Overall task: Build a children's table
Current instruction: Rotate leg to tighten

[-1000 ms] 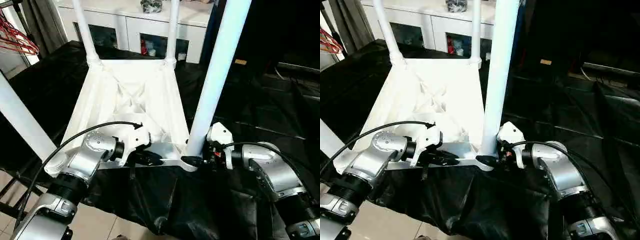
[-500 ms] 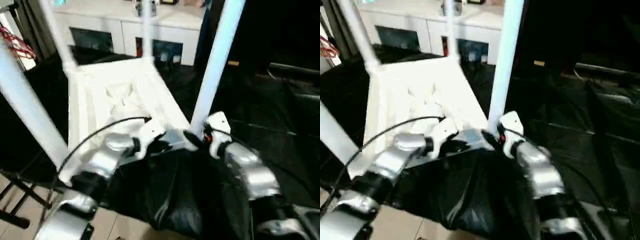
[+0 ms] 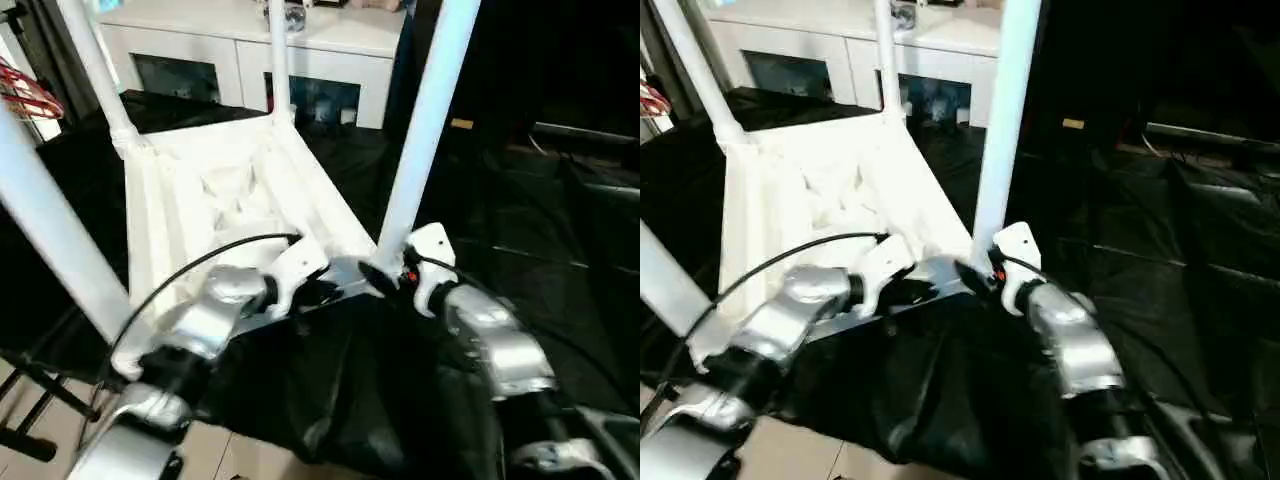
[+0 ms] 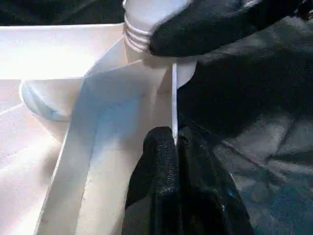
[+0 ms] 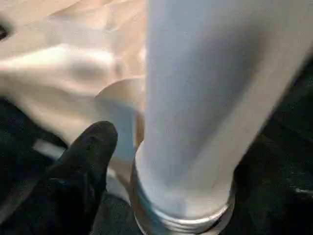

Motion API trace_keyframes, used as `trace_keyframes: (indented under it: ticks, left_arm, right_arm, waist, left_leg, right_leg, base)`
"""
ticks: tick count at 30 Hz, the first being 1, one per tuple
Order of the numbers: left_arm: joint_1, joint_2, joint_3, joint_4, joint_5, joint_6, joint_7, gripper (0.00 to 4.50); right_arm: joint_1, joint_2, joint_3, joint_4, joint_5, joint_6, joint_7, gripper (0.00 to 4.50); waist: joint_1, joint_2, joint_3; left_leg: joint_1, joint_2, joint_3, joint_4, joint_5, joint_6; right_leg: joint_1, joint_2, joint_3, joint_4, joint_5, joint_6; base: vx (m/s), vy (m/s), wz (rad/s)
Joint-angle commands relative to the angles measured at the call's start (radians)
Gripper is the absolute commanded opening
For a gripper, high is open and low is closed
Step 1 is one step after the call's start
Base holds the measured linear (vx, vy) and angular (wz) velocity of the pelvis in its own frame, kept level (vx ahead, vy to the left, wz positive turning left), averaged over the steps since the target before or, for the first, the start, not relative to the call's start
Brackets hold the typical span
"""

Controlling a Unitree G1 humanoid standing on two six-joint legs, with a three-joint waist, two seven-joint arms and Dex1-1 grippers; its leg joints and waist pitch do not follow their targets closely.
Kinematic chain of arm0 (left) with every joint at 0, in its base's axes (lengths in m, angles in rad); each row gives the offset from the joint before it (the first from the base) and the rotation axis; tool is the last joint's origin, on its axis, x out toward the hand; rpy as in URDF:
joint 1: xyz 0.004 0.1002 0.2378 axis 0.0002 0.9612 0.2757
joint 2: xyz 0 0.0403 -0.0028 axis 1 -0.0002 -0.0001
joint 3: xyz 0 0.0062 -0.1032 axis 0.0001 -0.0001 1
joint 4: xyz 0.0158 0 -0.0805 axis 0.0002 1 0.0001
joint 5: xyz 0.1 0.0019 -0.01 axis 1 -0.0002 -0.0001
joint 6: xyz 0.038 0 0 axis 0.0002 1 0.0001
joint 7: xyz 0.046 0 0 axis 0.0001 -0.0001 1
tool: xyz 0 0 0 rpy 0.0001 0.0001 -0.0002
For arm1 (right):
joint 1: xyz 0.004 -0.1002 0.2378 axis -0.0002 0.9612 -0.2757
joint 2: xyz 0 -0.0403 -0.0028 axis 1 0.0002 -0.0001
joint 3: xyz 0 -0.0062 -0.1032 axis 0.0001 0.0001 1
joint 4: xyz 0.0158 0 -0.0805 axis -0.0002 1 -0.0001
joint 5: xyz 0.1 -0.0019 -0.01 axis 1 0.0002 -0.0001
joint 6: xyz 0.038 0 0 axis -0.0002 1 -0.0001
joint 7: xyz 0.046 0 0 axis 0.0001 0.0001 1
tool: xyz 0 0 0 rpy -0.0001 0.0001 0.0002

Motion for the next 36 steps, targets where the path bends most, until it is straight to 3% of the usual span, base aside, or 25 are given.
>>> trace_keyframes:
  ticks: [1,3,4,8,13,18,23,27,31,35,36]
  left_arm:
    - [-0.005,-0.028,-0.027,-0.045,-0.053,-0.061,-0.051,0.0]
    - [0.0,0.001,-0.028,-0.05,-0.063,-0.073,-0.103,0.0]
    - [0.003,0.021,-0.03,-0.052,-0.068,-0.078,-0.135,0.0]
    - [0.013,0.077,-0.032,-0.068,-0.09,-0.093,-0.239,0.0]
    - [0.013,0.113,-0.03,-0.063,-0.104,-0.098,-0.31,0.0]
    - [0.02,0.137,-0.041,-0.067,-0.113,-0.09,-0.345,0.0]
    - [0.031,0.145,-0.044,-0.083,-0.117,-0.081,-0.37,0.0]
    - [0.036,0.149,-0.048,-0.085,-0.118,-0.083,-0.373,0.0]
    - [0.041,0.152,-0.049,-0.088,-0.12,-0.077,-0.376,0.0]
    - [0.018,0.107,-0.023,-0.038,-0.092,-0.076,-0.257,0.0]
    - [0.009,0.093,-0.018,-0.024,-0.085,-0.077,-0.224,0.0]
  right_arm:
    - [0.022,0.02,0.111,-0.004,0.025,0.009,0.1,4.32]
    - [0.022,-0.03,0.109,-0.015,0.029,-0.001,0.158,4.32]
    - [0.025,-0.06,0.109,-0.025,0.037,-0.007,0.204,4.32]
    - [0.032,-0.137,0.113,-0.051,0.049,-0.012,0.337,4.32]
    - [0.036,-0.195,0.144,-0.076,0.057,-0.016,0.422,3.88]
    - [0.033,-0.203,0.146,-0.075,0.078,-0.018,0.465,3.52]
    - [0.036,-0.207,0.149,-0.079,0.086,-0.011,0.489,3.2]
    - [0.038,-0.209,0.153,-0.082,0.094,-0.005,0.493,2.83]
    - [0.044,-0.204,0.148,-0.086,0.1,0.003,0.494,2.72]
    - [0.072,-0.161,0.132,-0.092,0.116,0.027,0.44,2.71]
    - [0.077,-0.147,0.129,-0.089,0.111,0.025,0.414,2.71]
  waist:
    - [0.005,-0.005,-0.058]
    - [0.009,-0.004,-0.06]
    - [0.011,0.002,-0.062]
    - [0.018,0.002,-0.063]
    - [0.025,-0.002,-0.06]
    - [0.031,-0.004,-0.058]
    - [0.033,-0.005,-0.061]
    - [0.034,-0.007,-0.061]
    - [0.033,-0.006,-0.061]
    - [0.035,-0.008,-0.061]
    - [0.035,-0.01,-0.057]
  left_leg:
    - [0.011,0.052,-0.022,-0.074,-0.254,0.045]
    - [0.011,0.054,-0.023,-0.073,-0.237,0.049]
    - [0.014,0.056,-0.021,-0.07,-0.226,0.054]
    - [0.011,0.06,-0.021,-0.07,-0.192,0.069]
    - [0.013,0.061,-0.019,-0.071,-0.218,0.056]
    - [0.014,0.061,-0.02,-0.073,-0.237,0.042]
    - [0.013,0.062,-0.019,-0.071,-0.208,0.046]
    - [0.012,0.061,-0.018,-0.069,-0.192,0.051]
    - [0.012,0.061,-0.018,-0.069,-0.193,0.051]
    - [0.014,0.061,-0.017,-0.068,-0.197,0.052]
    - [0.016,0.06,-0.016,-0.07,-0.214,0.047]
  right_leg:
    - [0.036,-0.059,0.046,-0.069,-0.272,-0.21]
    - [0.041,-0.059,0.045,-0.065,-0.261,-0.218]
    - [0.039,-0.058,0.046,-0.061,-0.229,-0.229]
    - [0.046,-0.055,0.043,-0.047,-0.146,-0.259]
    - [0.047,-0.059,0.044,-0.051,-0.198,-0.259]
    - [0.044,-0.061,0.045,-0.055,-0.254,-0.243]
    - [0.044,-0.06,0.044,-0.049,-0.207,-0.254]
    - [0.045,-0.06,0.044,-0.047,-0.198,-0.255]
    - [0.045,-0.06,0.044,-0.048,-0.21,-0.251]
    - [0.043,-0.059,0.045,-0.05,-0.213,-0.249]
    - [0.04,-0.06,0.046,-0.057,-0.25,-0.241]
  base:
    - [0.0,0.0,0.0]
    - [0.0,0.0,0.0]
    - [0.0,0.0,0.0]
    - [0.0,0.0,0.0]
    - [0.0,0.0,0.0]
    - [0.0,0.0,0.0]
    - [0.0,0.0,0.0]
    - [0.0,0.0,0.0]
    - [0.0,0.0,0.0]
    - [0.0,0.0,0.0]
    - [0.0,0.0,0.0]
